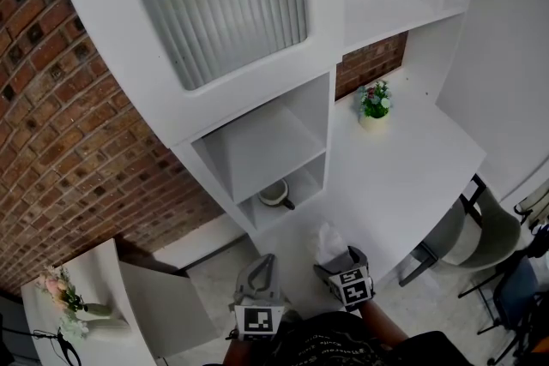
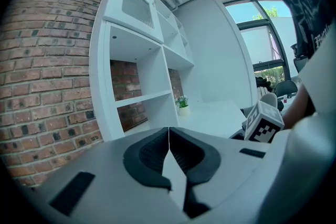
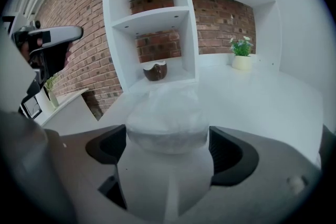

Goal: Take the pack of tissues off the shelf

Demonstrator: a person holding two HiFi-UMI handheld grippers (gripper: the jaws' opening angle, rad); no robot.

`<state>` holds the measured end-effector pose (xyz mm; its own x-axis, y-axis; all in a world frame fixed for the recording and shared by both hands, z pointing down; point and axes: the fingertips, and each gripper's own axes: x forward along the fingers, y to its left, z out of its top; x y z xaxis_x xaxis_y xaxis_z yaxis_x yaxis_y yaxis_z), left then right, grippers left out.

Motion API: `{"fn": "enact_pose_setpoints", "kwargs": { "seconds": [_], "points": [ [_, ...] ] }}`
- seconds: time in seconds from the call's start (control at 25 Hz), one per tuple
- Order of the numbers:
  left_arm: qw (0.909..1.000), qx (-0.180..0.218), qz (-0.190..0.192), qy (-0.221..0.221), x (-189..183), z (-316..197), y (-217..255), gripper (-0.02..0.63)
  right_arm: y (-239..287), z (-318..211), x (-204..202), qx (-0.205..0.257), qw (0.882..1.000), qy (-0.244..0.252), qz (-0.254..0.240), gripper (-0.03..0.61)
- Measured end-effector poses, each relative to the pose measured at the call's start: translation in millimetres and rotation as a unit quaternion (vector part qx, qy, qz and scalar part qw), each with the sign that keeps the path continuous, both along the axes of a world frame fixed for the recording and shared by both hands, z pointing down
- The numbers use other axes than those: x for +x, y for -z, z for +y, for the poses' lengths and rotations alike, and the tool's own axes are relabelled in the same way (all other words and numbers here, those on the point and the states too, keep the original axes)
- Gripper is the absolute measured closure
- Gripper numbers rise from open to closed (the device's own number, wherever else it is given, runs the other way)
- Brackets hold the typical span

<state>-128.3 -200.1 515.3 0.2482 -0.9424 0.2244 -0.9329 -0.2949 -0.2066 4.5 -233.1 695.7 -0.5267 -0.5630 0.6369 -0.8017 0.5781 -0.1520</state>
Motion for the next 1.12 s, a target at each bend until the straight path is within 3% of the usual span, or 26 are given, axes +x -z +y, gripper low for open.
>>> {"fn": "enact_pose_setpoints", "kwargs": {
  "seconds": [0.2,0.48,1.12],
  "points": [
    [1.0000,-0.001,-0.002,-0.003,0,1,-1,0.603,2,3,1,-0.017,1.000,0.001,-0.004,0.063],
    [1.0000,0.000,0.004,-0.004,-1,0,-1,0.603,27,-3,5,0.000,0.999,-0.018,-0.028,0.057],
    [0.9997,0.007,0.020,-0.007,2,-2,1,0.603,136,-13,12,0.127,0.987,-0.025,-0.098,0.060]
  ]
}}
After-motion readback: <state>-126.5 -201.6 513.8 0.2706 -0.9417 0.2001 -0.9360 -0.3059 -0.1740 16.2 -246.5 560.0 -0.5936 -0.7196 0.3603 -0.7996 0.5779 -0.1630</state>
